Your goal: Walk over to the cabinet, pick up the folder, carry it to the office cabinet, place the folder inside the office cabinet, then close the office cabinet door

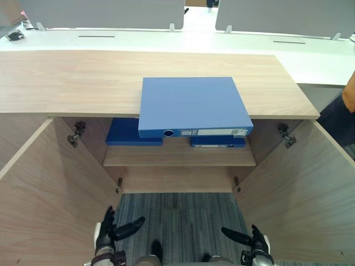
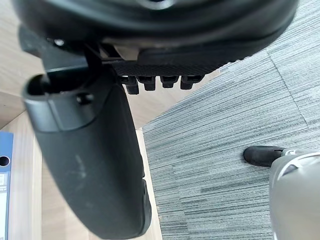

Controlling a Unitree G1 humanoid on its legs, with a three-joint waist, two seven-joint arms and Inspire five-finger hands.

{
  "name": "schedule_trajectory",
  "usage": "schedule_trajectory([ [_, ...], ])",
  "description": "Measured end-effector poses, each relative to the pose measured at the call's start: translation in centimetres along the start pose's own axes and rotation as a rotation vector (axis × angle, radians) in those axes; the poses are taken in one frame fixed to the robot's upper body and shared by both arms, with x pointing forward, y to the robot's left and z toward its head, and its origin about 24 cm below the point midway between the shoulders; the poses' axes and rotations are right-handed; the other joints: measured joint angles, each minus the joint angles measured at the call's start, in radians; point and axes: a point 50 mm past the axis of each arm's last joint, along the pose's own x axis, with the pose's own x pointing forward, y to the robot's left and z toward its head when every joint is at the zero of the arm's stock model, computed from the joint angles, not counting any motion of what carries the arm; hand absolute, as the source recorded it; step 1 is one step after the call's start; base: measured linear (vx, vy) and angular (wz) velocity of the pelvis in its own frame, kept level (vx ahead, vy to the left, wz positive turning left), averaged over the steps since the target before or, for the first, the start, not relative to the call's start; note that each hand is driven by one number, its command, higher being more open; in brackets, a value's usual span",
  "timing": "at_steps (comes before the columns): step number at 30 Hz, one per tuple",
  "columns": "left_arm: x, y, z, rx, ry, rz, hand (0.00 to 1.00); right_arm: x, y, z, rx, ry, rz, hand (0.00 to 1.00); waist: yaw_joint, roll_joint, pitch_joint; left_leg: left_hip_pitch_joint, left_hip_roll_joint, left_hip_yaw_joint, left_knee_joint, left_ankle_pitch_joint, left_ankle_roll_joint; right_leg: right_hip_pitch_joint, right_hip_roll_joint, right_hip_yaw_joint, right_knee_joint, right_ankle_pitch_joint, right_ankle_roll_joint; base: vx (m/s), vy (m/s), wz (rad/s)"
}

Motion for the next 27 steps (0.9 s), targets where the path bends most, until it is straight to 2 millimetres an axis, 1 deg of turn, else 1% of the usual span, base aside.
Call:
schedule_trajectory([
  [1,-0.2,0.2,1.7,-0.01,-0.075,0.016,1.0,-0.2,-0.3,-0.5,-0.002,0.014,-0.007,1.0,0.01,0.01,-0.003,0.003,-0.005,-0.006,0.0,-0.002,0.002,0.006,0.0,-0.001,-0.002,0.0,0.001,0.02,0.031,0.17],
  [2,-0.4,0.5,3.0,-0.005,-0.135,0.031,1.0,-0.3,-0.4,-0.9,-0.003,0.023,-0.011,1.0,0.016,0.014,-0.008,0.004,-0.008,-0.007,0.0,-0.002,0.003,0.009,-0.001,-0.001,-0.006,-0.001,0.001,0.03,0.022,0.11],
  [3,-0.5,0.8,3.8,-0.002,-0.176,0.043,1.0,-0.3,-0.5,-1.0,-0.005,0.026,-0.012,1.0,0.017,0.009,-0.013,0.006,-0.01,-0.009,0.0,-0.002,0.003,0.014,-0.002,-0.001,-0.01,-0.001,0.001,0.04,0.016,0.07],
  [5,-1.2,1.8,7.2,0.022,-0.342,0.116,1.0,-0.4,-0.5,-1.4,-0.009,0.038,-0.012,1.0,0.019,0.022,-0.02,0.009,-0.018,-0.013,0.0,-0.002,0.003,0.02,-0.008,-0.001,-0.013,0.003,-0.002,0.07,0.022,0.05],
  [6,-1.4,1.9,8.1,0.029,-0.386,0.132,1.0,-0.4,-0.6,-1.4,-0.01,0.039,-0.012,1.0,0.018,0.025,-0.022,0.008,-0.019,-0.012,0.001,-0.003,0.004,0.02,-0.009,0.0,-0.013,0.005,0.0,0.1,0.02,0.0],
  [7,-2.0,2.0,10.1,0.033,-0.481,0.152,1.0,-0.4,-0.7,-1.7,-0.015,0.049,-0.014,1.0,0.019,0.025,-0.026,0.009,-0.021,-0.012,0.001,-0.004,0.005,0.024,-0.01,0.001,-0.014,0.014,0.011,0.11,0.009,0.01],
  [8,-2.7,1.9,12.3,0.057,-0.595,0.162,1.0,-0.4,-0.7,-1.8,-0.023,0.052,-0.012,1.0,0.02,0.025,-0.029,0.01,-0.022,-0.013,0.003,-0.001,0.009,0.031,-0.01,0.001,-0.017,0.017,0.011,0.1,-0.002,0.01],
  [9,-3.1,1.8,13.3,0.078,-0.655,0.158,1.0,-0.4,-0.7,-1.8,-0.025,0.051,-0.011,1.0,0.02,0.026,-0.031,0.011,-0.023,-0.014,0.005,-0.002,0.009,0.032,-0.01,0.002,-0.018,0.018,0.011,0.1,-0.007,0.05],
  [10,-3.9,1.4,15.4,0.127,-0.775,0.137,1.0,-0.4,-0.7,-1.8,-0.027,0.052,-0.01,1.0,0.019,0.026,-0.034,0.012,-0.023,-0.015,0.006,-0.003,0.01,0.035,-0.01,0.005,-0.018,0.018,0.01,0.06,-0.005,0.05],
  [11,-4.3,1.1,16.3,0.171,-0.838,0.129,1.0,-0.4,-0.7,-1.8,-0.029,0.052,-0.009,1.0,0.019,0.026,-0.034,0.014,-0.023,-0.016,0.006,-0.003,0.01,0.036,-0.009,0.008,-0.018,0.018,0.01,0.06,-0.008,0.06],
  [12,-5.0,0.5,18.0,0.249,-0.957,0.106,1.0,-0.4,-0.7,-1.7,-0.044,0.048,-0.004,1.0,0.019,0.028,-0.035,0.018,-0.022,-0.016,0.006,-0.003,0.009,0.041,-0.009,0.013,-0.018,0.018,0.01,0.03,-0.009,0.03],
  [13,-5.6,-0.3,19.3,0.328,-1.058,0.083,1.0,-0.3,-0.8,-1.6,-0.064,0.041,0.004,1.0,0.018,0.031,-0.037,0.022,-0.022,-0.014,0.006,-0.004,0.008,0.044,-0.009,0.021,-0.017,0.018,0.01,0.0,0.0,0.0],
  [14,-5.8,-0.7,19.7,0.357,-1.095,0.07,1.0,-0.3,-0.8,-1.6,-0.07,0.037,0.007,1.0,0.017,0.033,-0.038,0.024,-0.021,-0.012,0.006,-0.005,0.007,0.046,-0.009,0.026,-0.017,0.018,0.01,-0.01,-0.002,-0.09],
  [16,-6.2,-2.0,20.4,0.453,-1.186,0.015,1.0,-0.3,-0.9,-1.4,-0.08,0.023,0.01,1.0,0.013,0.048,-0.053,0.03,-0.02,-0.006,0.001,-0.011,0.005,0.046,-0.009,0.04,-0.017,0.018,0.009,-0.06,0.0,-0.19],
  [17,-6.2,-2.3,20.5,0.496,-1.204,-0.005,1.0,-0.2,-1.0,-1.3,-0.1,0.018,0.018,1.0,0.007,0.054,-0.056,0.032,-0.019,0.003,0.0,-0.018,-0.002,0.044,-0.008,0.051,-0.017,0.016,0.007,-0.06,0.002,-0.19],
  [19,-6.2,-2.7,20.5,0.556,-1.223,-0.026,1.0,-0.2,-1.2,-1.2,-0.121,0.013,0.023,1.0,0.001,0.063,-0.063,0.032,-0.015,0.011,0.0,-0.021,-0.002,0.037,-0.005,0.061,-0.016,0.014,0.002,-0.06,0.0,-0.15],
  [21,-6.1,-3.0,20.5,0.579,-1.235,-0.04,1.0,-0.2,-1.5,-1.4,-0.129,0.019,0.019,1.0,-0.001,0.066,-0.066,0.032,-0.012,0.016,0.0,-0.02,-0.003,0.031,-0.002,0.066,-0.015,0.008,-0.007,-0.06,-0.008,-0.09],
  [24,-5.5,-4.2,20.9,0.648,-1.275,-0.084,1.0,-0.4,-1.9,-2.0,-0.17,0.03,0.028,1.0,-0.003,0.066,-0.07,0.031,-0.002,0.024,0.0,-0.013,-0.006,0.022,0.008,0.079,-0.017,0.01,-0.013,-0.04,-0.018,-0.1],
  [25,-5.0,-4.7,20.9,0.667,-1.277,-0.101,1.0,-0.5,-1.9,-2.1,-0.172,0.033,0.03,1.0,-0.005,0.065,-0.075,0.025,0.003,0.029,0.0,-0.011,-0.007,0.012,0.009,0.085,-0.016,0.012,-0.015,-0.02,-0.023,-0.12],
  [27,-4.0,-5.1,20.9,0.721,-1.27,-0.118,1.0,-0.5,-1.8,-2.1,-0.177,0.034,0.037,1.0,-0.014,0.062,-0.076,0.027,0.002,0.03,0.0,-0.005,0.001,0.014,0.016,0.085,-0.018,0.013,-0.018,0.0,-0.02,-0.07],
])
